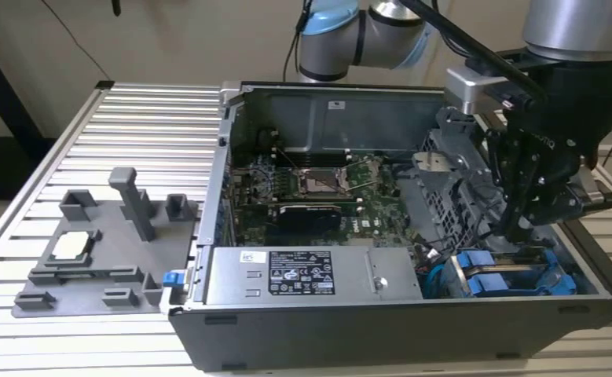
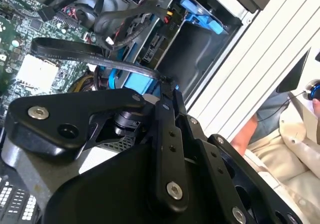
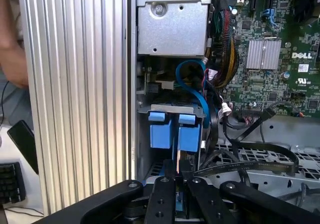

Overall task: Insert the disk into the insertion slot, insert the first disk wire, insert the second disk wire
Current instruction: 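Insert the second disk wire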

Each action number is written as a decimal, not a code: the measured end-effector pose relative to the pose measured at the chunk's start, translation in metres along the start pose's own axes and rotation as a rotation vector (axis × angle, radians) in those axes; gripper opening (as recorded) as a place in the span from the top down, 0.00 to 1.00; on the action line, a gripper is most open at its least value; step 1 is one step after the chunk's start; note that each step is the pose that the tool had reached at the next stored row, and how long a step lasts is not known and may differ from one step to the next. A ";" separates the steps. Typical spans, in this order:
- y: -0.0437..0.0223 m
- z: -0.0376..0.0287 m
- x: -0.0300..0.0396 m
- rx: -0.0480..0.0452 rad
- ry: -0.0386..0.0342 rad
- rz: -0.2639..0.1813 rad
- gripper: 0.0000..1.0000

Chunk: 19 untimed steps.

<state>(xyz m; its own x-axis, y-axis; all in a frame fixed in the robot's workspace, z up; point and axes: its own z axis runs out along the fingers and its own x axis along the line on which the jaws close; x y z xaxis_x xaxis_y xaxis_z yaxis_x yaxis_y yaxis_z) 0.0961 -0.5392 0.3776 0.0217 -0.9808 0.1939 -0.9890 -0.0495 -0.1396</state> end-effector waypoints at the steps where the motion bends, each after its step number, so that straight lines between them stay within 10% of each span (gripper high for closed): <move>1: 0.0000 0.0000 0.0000 0.0000 -0.0007 0.000 0.84; 3: 0.0000 0.0002 0.0000 0.0011 -0.0281 0.005 0.84; 14: 0.0002 0.0012 0.0049 0.0063 -0.2268 0.035 0.84; 16: 0.0003 0.0020 0.0096 0.0063 -0.2463 0.038 0.84; 19: -0.0007 0.0038 0.0176 -0.0038 -0.2522 0.038 0.84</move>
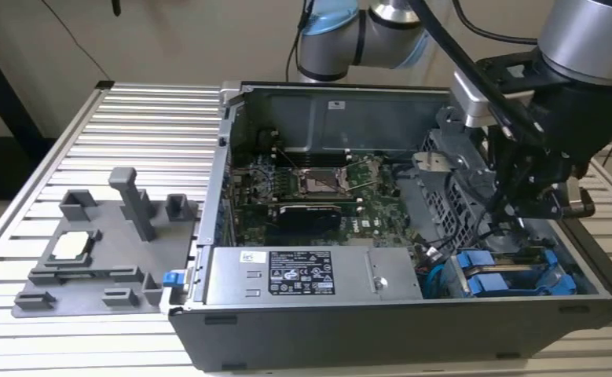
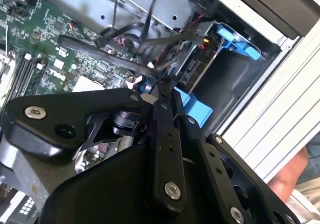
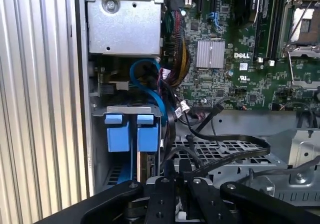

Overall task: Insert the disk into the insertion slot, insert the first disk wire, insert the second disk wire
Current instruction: 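Insert the second disk wire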

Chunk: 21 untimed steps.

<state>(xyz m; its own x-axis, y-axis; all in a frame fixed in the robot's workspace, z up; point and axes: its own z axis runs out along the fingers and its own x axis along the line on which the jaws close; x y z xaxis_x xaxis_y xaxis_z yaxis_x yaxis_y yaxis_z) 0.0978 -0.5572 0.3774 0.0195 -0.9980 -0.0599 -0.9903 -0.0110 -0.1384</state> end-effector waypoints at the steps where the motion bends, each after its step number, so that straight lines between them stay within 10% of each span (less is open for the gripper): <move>1: -0.0008 -0.0001 0.0026 -0.0052 -0.0003 0.000 0.84; 12: -0.0199 0.0023 0.0209 -0.0952 -0.0016 0.006 0.84; 21: -0.0249 0.0107 0.0233 -0.0984 -0.0123 0.007 0.84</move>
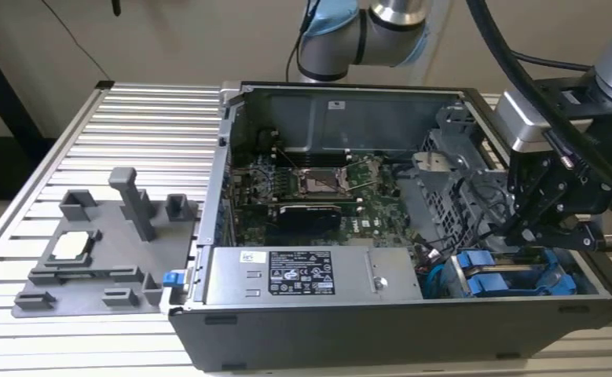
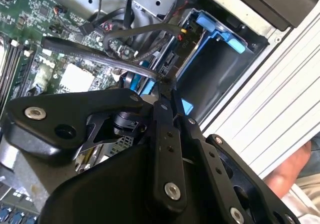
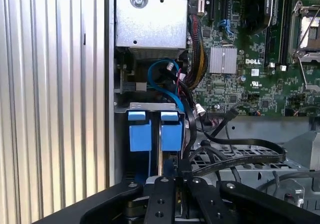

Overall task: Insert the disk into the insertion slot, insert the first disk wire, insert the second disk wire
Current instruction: 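Insert the second disk wire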

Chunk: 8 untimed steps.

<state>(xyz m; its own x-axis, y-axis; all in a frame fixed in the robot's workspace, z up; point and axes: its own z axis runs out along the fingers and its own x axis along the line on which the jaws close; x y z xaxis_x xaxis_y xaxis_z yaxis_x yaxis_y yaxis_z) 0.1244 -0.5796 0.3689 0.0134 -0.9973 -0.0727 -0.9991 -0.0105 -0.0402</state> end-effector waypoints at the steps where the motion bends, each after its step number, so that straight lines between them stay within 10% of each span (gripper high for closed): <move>1: 0.0000 0.0000 -0.0001 0.0000 -0.0005 0.000 0.84; 8: -0.0011 0.0027 0.0002 -0.0031 -0.0035 0.002 0.84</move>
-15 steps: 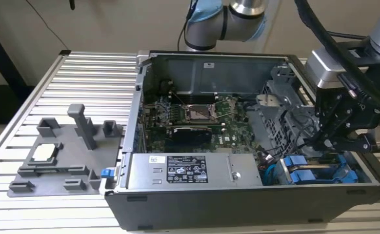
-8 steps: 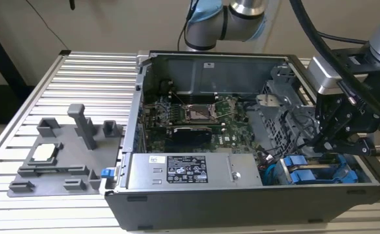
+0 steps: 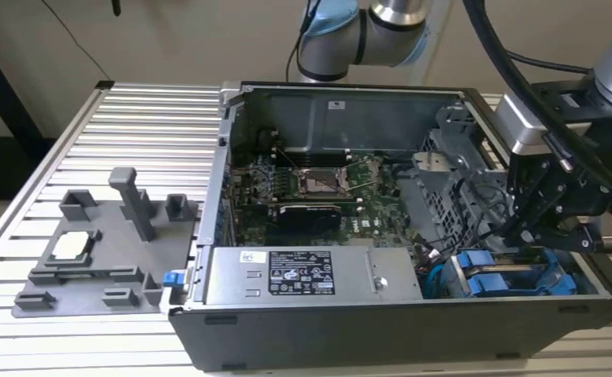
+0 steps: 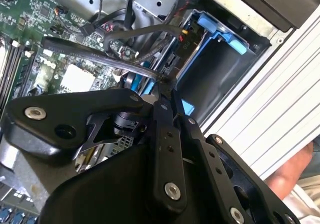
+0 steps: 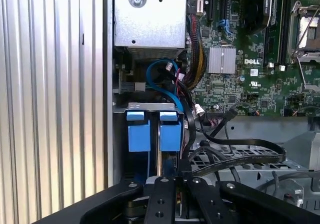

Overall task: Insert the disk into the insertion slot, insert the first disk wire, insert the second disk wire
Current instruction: 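Insert the second disk wire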

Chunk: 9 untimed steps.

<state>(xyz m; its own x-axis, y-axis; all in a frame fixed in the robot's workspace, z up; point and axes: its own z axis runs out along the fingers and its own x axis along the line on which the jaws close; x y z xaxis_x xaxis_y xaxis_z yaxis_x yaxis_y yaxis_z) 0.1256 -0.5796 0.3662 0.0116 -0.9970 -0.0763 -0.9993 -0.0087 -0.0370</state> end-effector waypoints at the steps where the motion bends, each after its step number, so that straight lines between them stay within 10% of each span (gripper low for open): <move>1: -0.0006 0.0011 0.0001 -0.0006 -0.0006 0.001 0.84; 9: -0.0033 0.0104 0.0009 -0.0026 -0.0050 0.062 0.84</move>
<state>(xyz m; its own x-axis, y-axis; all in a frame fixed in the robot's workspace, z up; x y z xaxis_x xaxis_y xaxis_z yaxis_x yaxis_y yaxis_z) 0.1293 -0.5796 0.3559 -0.0499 -0.9953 -0.0834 -0.9982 0.0525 -0.0295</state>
